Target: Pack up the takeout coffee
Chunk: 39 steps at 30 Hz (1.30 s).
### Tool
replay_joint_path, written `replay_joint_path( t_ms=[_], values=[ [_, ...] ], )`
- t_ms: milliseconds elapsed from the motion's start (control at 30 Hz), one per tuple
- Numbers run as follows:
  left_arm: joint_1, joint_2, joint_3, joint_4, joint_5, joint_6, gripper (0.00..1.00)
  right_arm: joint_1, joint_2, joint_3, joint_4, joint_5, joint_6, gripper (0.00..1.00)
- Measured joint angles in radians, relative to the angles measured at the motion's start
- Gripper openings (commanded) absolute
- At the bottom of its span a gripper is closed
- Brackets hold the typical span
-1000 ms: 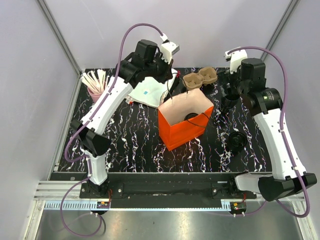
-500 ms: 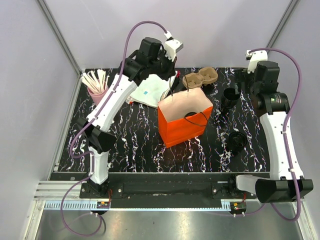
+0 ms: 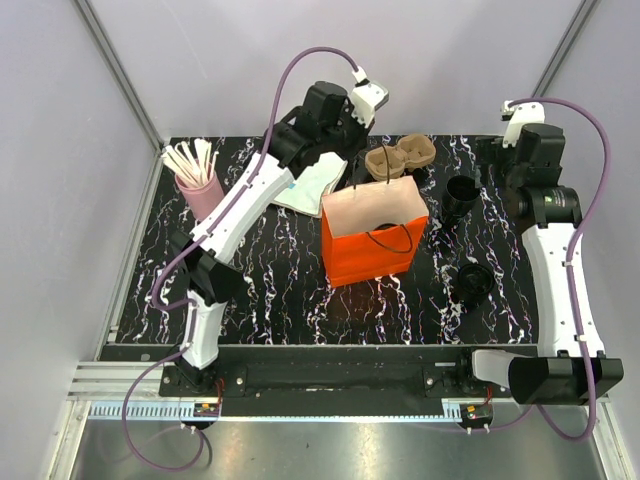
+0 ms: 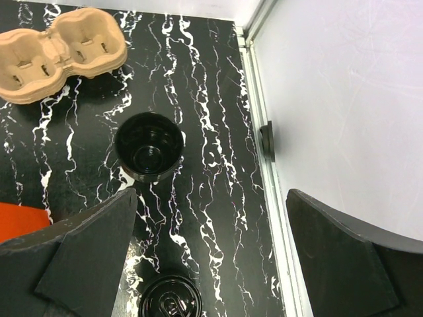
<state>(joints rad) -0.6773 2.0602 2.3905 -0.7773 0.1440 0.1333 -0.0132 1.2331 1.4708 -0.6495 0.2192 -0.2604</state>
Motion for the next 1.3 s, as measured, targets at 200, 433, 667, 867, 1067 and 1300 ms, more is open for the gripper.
replay_joint_path(
  t_ms=[200,433,667,867,1067,1300],
  values=[
    [-0.015,0.0,0.004,0.029,-0.047,0.013,0.43,-0.011,0.0,-0.013,0.003,-0.022,0.008,1.0],
    [0.023,-0.125,-0.107,0.021,-0.078,0.022,0.95,-0.011,-0.002,-0.021,-0.001,-0.121,0.018,1.0],
    [0.176,-0.403,-0.263,0.02,-0.103,0.036,0.99,-0.011,-0.002,-0.018,-0.032,-0.28,0.023,1.0],
    [0.402,-0.537,-0.378,0.024,-0.077,0.023,0.99,-0.011,-0.004,-0.002,-0.068,-0.418,0.023,1.0],
    [0.537,-0.552,-0.606,0.036,-0.05,0.032,0.99,-0.011,-0.005,0.051,-0.135,-0.557,0.022,1.0],
    [0.623,-0.501,-0.69,0.024,-0.037,0.048,0.99,-0.011,-0.005,0.196,-0.218,-0.696,0.022,1.0]
  ],
)
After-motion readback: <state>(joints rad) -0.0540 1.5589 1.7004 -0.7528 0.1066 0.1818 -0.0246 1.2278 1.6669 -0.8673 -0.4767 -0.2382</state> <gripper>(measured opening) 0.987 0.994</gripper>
